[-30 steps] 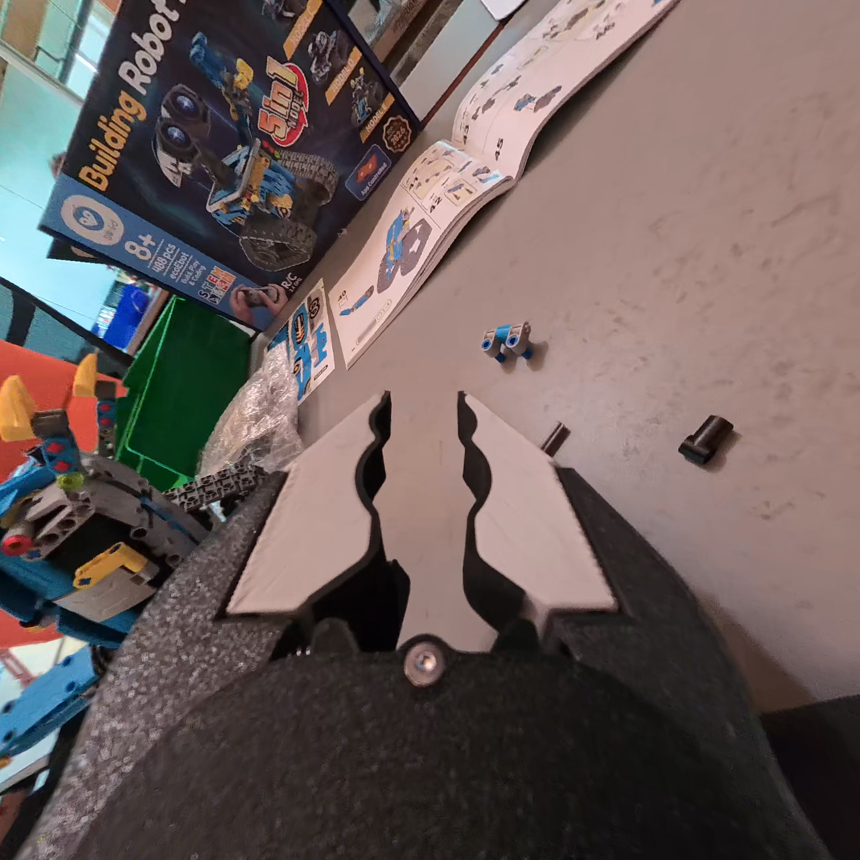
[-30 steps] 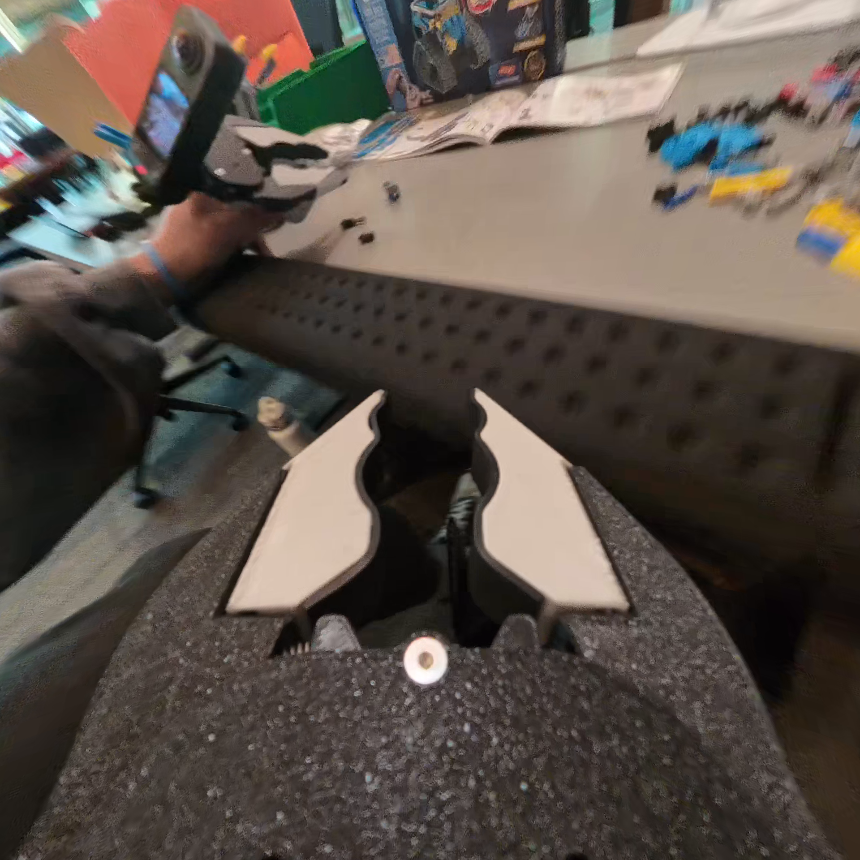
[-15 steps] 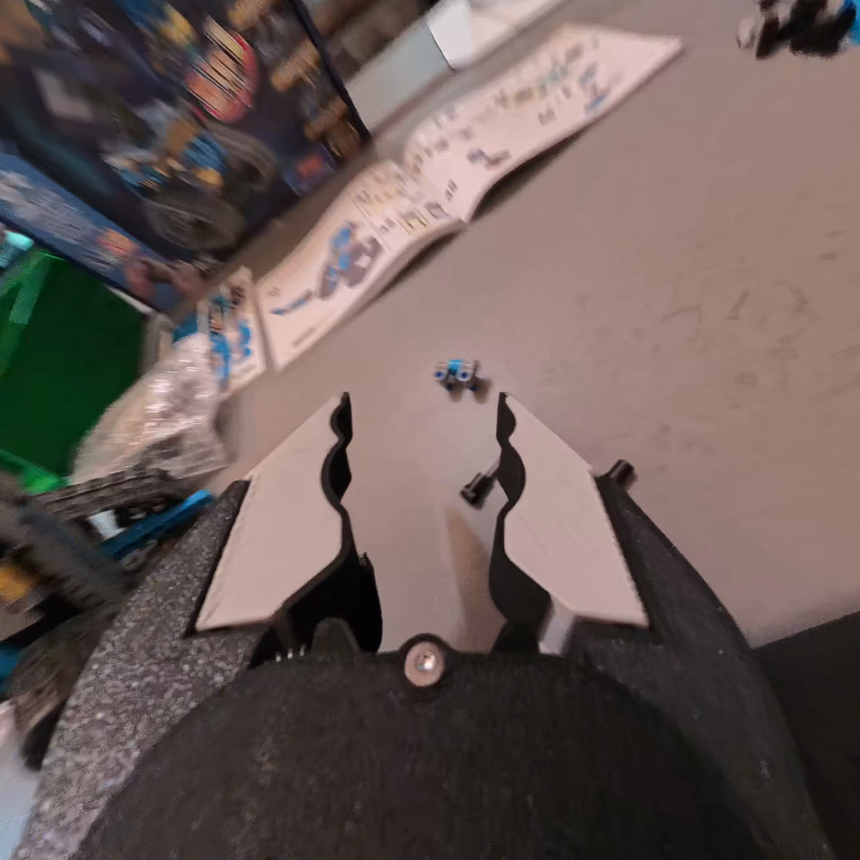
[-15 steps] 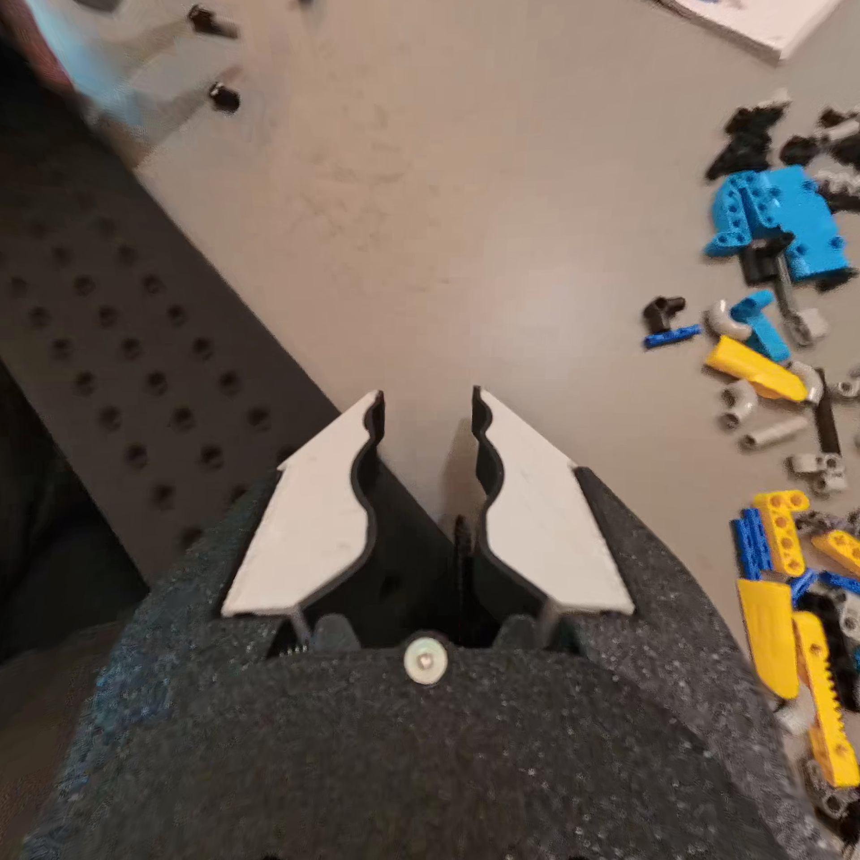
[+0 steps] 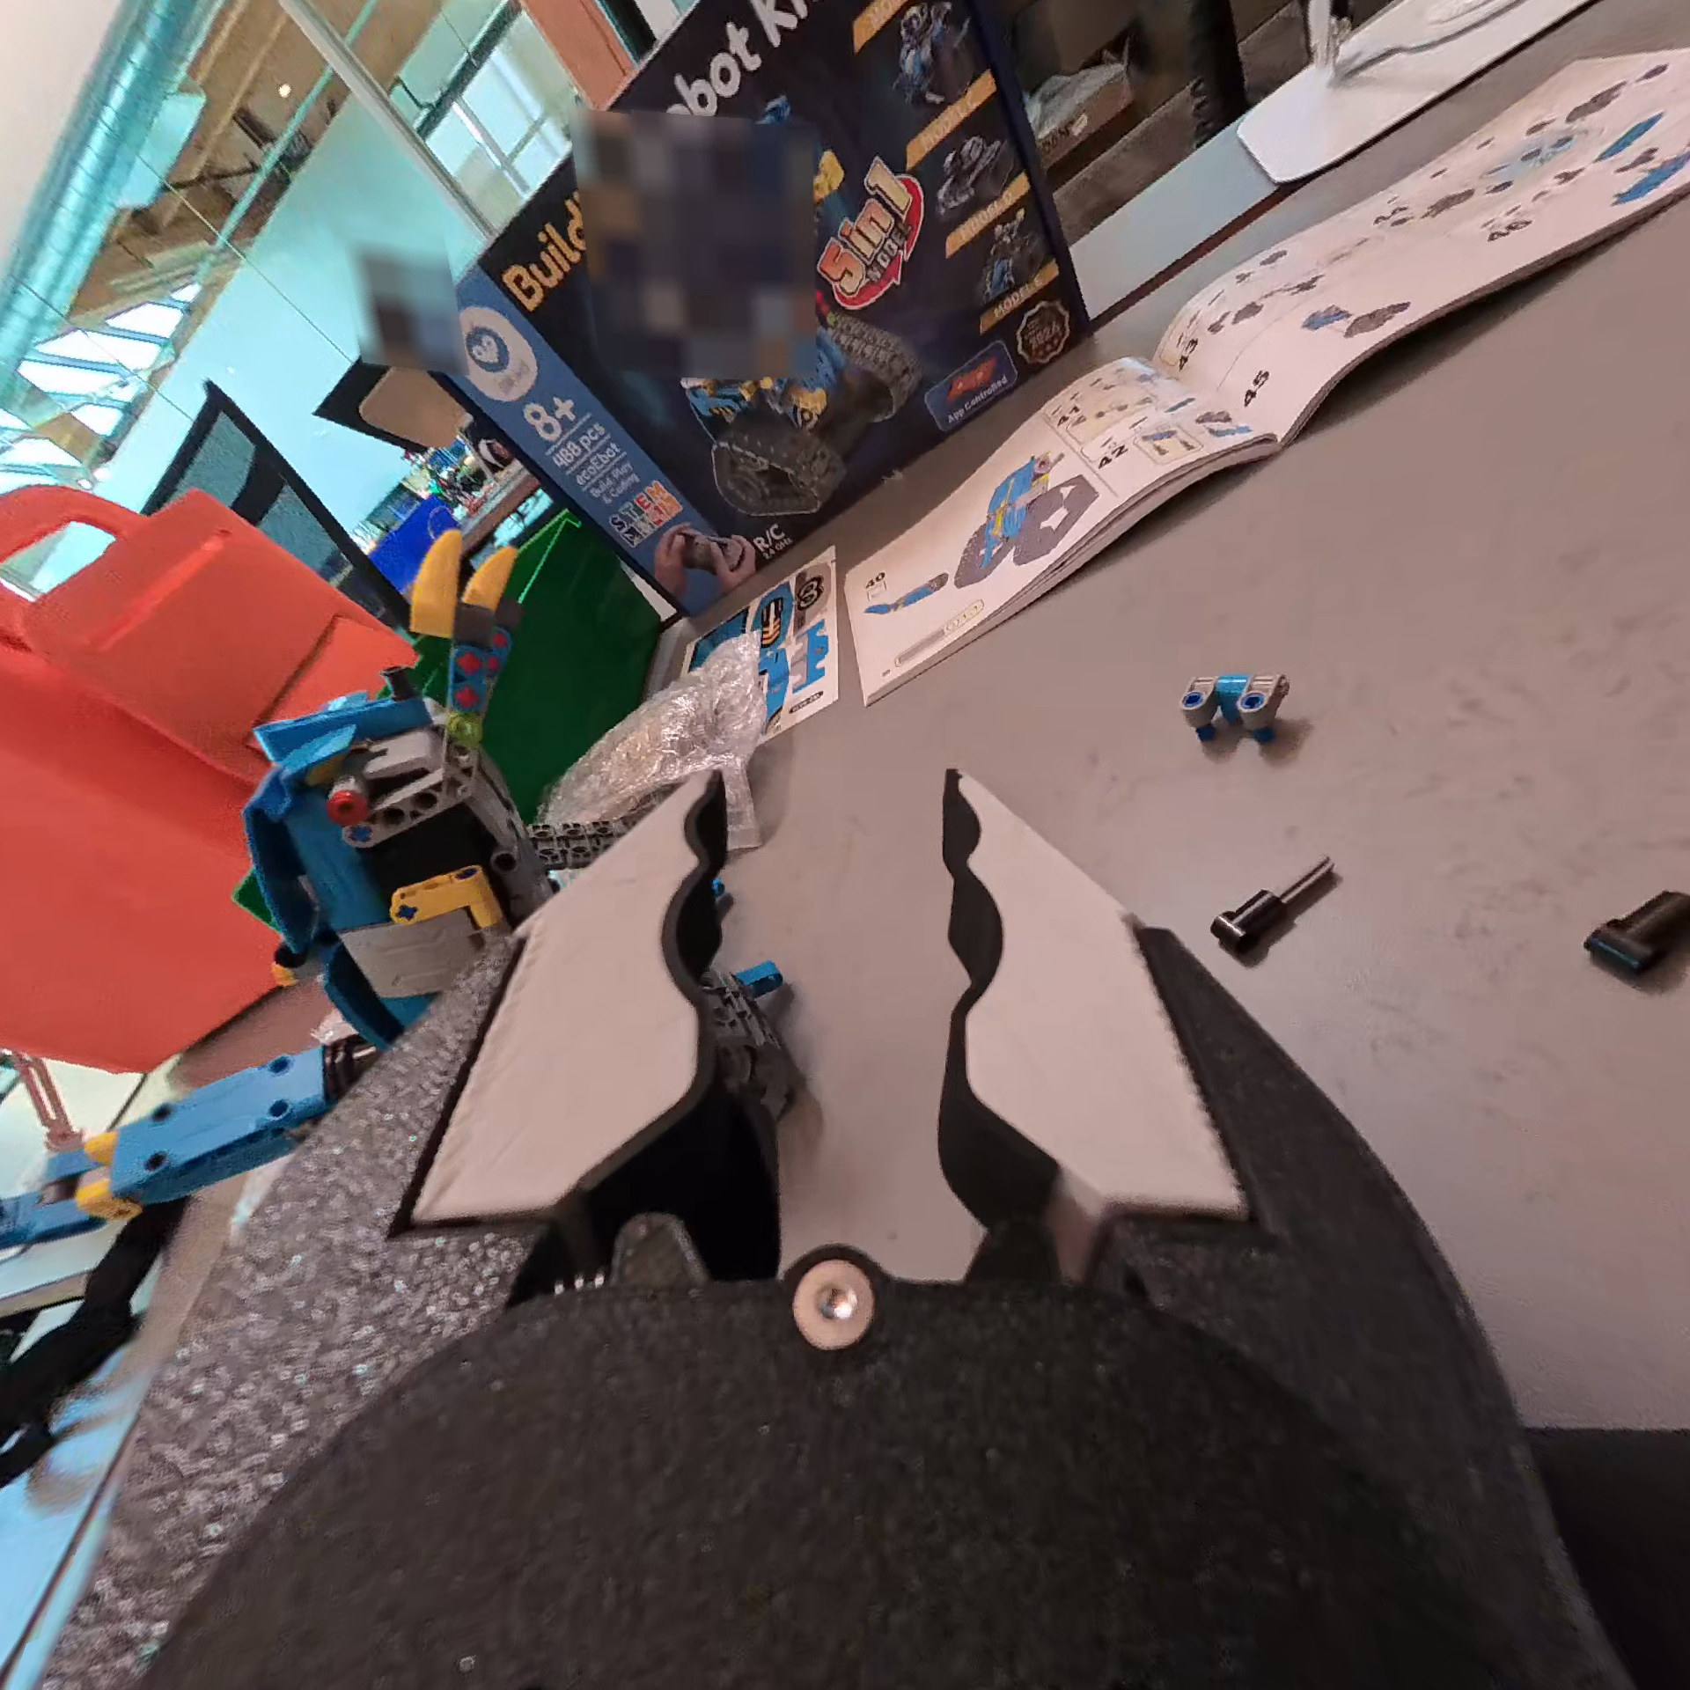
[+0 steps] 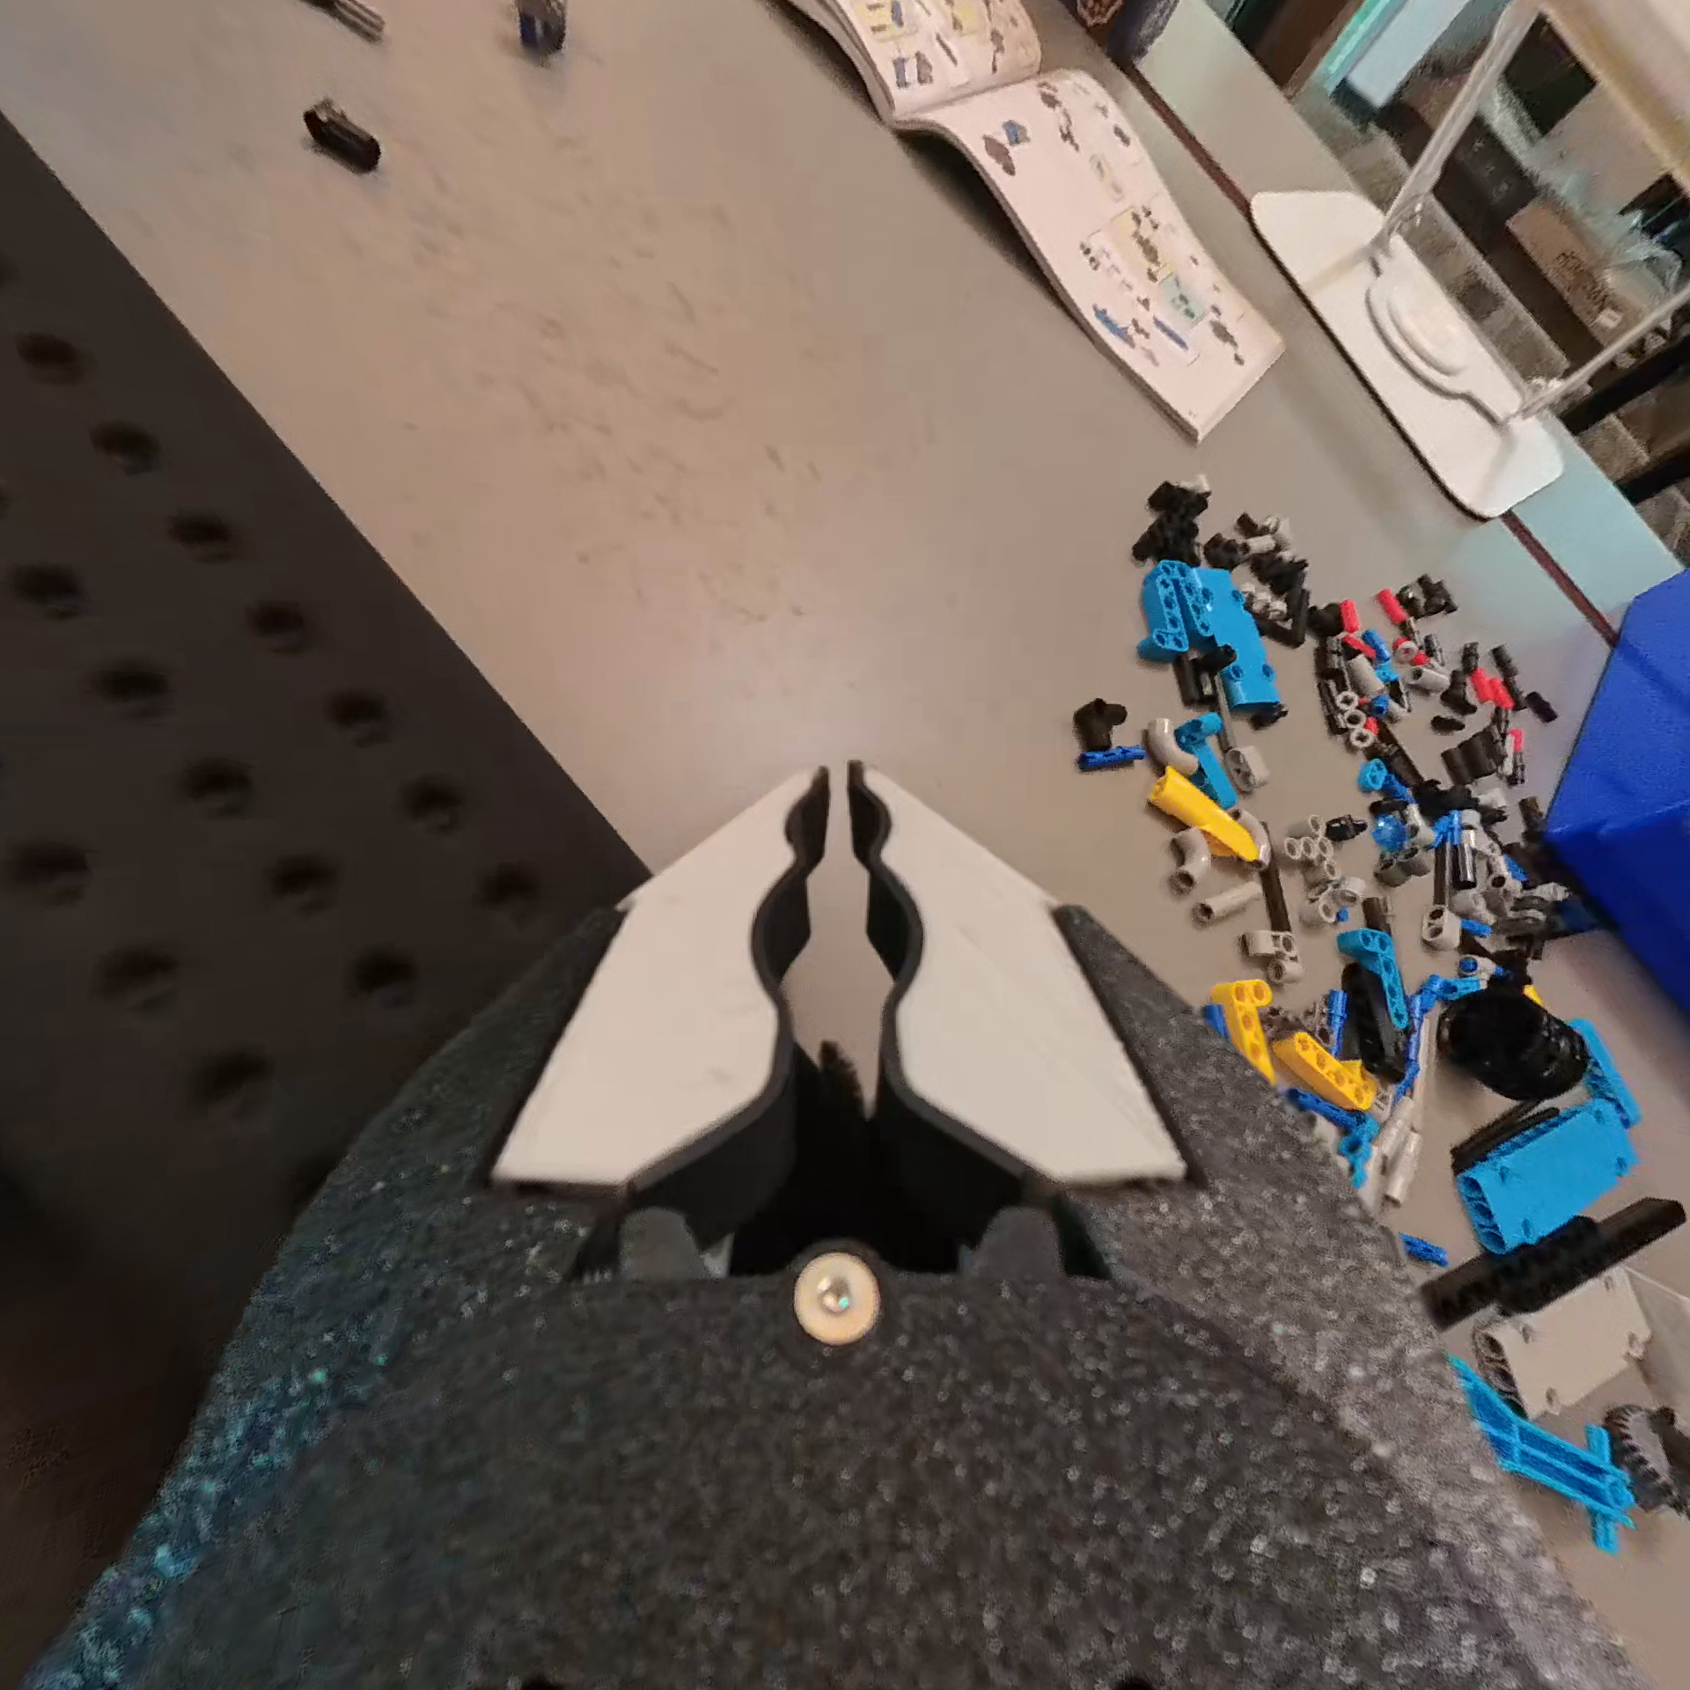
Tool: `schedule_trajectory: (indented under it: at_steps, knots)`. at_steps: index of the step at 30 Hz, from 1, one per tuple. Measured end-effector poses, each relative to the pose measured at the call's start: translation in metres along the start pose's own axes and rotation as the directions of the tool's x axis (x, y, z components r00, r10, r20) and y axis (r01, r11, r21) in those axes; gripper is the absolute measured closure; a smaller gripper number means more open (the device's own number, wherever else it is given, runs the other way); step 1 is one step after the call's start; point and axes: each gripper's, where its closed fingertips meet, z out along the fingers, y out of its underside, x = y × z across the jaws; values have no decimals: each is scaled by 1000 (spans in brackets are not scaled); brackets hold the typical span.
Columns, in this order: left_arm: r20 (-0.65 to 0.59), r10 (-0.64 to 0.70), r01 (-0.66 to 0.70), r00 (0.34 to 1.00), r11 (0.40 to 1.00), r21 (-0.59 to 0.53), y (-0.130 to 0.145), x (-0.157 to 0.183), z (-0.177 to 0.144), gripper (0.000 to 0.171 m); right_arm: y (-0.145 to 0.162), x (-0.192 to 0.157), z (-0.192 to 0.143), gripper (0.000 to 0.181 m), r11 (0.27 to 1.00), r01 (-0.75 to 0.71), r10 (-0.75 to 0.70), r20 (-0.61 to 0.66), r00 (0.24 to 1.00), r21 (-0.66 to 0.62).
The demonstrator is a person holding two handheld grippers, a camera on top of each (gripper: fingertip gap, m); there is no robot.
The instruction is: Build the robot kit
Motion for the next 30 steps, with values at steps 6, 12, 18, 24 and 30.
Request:
schedule_trajectory:
  at_steps: [6, 12, 18, 24, 30]
  knots:
    - [-15, -71, 70, 997, 996, -47, 7, -4, 7, 127, 6, 13, 6, 127, 945, -322, 327, 157, 932, -56]
    - [-26, -123, 121, 992, 990, -66, 10, -8, 10, 127, 1, 11, 3, 133, 913, -406, 403, 251, 880, -39]
    - [66, -218, 216, 974, 975, 45, -3, -34, -4, 135, -18, 7, -14, 141, 934, -339, 303, 254, 919, 113]
    - [178, -105, 120, 978, 990, -76, 18, -41, 8, 143, -21, 8, -17, 141, 934, -327, 288, 235, 928, 147]
    - [236, 17, -11, 972, 1000, -27, 4, -39, -2, 155, -21, 6, -20, 139, 939, -308, 271, 220, 937, 154]
